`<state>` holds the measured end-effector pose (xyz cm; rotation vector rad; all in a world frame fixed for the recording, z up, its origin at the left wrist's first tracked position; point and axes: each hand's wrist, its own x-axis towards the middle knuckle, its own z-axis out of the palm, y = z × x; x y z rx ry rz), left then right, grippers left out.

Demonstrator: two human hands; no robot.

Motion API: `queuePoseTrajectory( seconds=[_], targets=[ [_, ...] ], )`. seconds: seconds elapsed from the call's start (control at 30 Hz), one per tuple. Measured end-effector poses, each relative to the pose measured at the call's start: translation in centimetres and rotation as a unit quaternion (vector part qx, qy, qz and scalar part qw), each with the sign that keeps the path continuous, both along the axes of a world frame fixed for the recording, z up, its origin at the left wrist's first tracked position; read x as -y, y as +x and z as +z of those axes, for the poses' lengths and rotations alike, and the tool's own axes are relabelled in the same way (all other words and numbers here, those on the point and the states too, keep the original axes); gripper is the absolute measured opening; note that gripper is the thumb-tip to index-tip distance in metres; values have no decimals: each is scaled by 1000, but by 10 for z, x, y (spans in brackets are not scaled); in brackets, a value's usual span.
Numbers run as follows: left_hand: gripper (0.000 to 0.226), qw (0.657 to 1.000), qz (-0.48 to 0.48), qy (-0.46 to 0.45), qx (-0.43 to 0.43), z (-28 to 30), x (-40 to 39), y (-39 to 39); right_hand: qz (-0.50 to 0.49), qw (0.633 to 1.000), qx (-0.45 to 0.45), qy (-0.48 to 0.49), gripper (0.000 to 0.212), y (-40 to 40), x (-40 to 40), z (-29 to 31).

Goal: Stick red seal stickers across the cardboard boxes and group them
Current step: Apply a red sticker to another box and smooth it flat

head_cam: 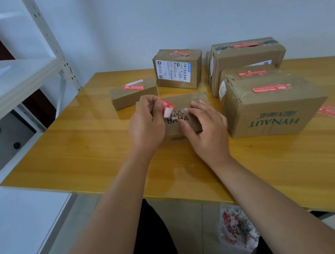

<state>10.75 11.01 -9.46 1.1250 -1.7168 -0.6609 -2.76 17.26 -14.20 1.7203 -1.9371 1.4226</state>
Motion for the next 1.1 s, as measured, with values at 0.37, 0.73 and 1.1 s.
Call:
queuePoseTrajectory(
  seconds=[0.37,0.73,1.1],
  targets=[
    [8,996,33,75,30,17,13,-4,-43,980,-91,172,37,-1,7,45],
    [15,988,91,101,76,20,9,-9,121,962,81,231,65,2,14,88],
    [21,990,69,123,17,16,12,0,106,930,190,297,28,-11,29,88]
  ],
)
